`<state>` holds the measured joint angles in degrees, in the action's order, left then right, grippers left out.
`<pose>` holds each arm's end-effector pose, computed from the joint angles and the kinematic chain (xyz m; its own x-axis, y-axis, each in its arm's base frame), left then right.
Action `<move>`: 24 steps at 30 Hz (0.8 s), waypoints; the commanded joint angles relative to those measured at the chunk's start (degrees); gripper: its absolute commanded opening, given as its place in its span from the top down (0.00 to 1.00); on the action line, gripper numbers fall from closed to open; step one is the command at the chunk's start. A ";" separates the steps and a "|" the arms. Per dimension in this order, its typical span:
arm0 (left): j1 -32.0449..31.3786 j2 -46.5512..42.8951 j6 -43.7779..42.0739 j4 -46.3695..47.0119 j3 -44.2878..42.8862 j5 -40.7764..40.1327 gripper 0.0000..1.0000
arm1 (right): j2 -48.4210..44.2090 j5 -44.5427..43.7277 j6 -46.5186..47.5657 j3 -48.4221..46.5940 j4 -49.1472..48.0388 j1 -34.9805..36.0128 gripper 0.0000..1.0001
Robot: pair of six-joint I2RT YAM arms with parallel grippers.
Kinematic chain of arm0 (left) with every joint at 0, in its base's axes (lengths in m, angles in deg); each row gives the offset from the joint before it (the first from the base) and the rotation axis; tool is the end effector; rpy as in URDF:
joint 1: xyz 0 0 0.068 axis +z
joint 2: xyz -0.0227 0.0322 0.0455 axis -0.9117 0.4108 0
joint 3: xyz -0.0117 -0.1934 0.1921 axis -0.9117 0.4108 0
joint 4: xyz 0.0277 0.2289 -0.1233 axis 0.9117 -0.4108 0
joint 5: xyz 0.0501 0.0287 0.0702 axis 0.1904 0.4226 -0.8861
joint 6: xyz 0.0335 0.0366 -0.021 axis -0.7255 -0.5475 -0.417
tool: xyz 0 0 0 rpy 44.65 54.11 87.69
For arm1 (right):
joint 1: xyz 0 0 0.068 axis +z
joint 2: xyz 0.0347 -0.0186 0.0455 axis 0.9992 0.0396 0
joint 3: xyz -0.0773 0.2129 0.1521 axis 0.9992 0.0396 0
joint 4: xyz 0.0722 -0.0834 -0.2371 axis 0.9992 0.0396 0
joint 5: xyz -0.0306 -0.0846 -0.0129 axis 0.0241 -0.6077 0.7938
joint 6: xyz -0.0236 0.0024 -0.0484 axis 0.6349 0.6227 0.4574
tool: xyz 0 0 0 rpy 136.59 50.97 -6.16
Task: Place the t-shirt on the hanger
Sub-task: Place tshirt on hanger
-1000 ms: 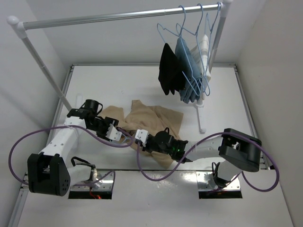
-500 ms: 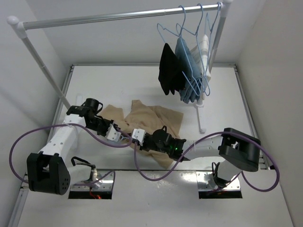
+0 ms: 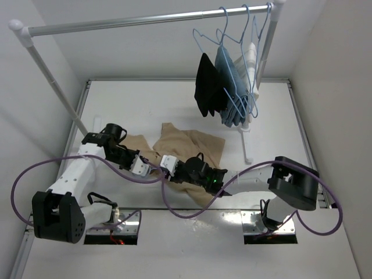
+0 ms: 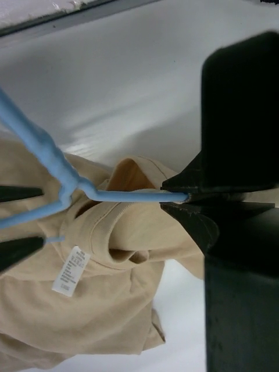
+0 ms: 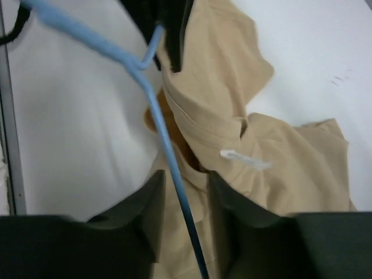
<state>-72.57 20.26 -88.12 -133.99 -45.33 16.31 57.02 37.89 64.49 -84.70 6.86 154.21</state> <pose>0.1793 -0.0455 0.2388 0.3922 0.6823 -0.6169 0.9193 -0.2679 0.2883 0.1302 0.2940 0.1760 0.0202 -0.3267 -0.9449 -0.9002 0.4053 -0.1594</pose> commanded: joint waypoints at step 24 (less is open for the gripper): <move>-0.73 -15.08 -14.86 -0.71 12.16 -8.09 1.00 | 15.99 -2.30 -28.25 -46.97 54.77 -4.59 0.15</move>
<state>-72.86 7.52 -98.00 -131.98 -34.58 8.14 74.02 33.41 42.02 -131.62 58.34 151.28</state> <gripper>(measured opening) 0.099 0.854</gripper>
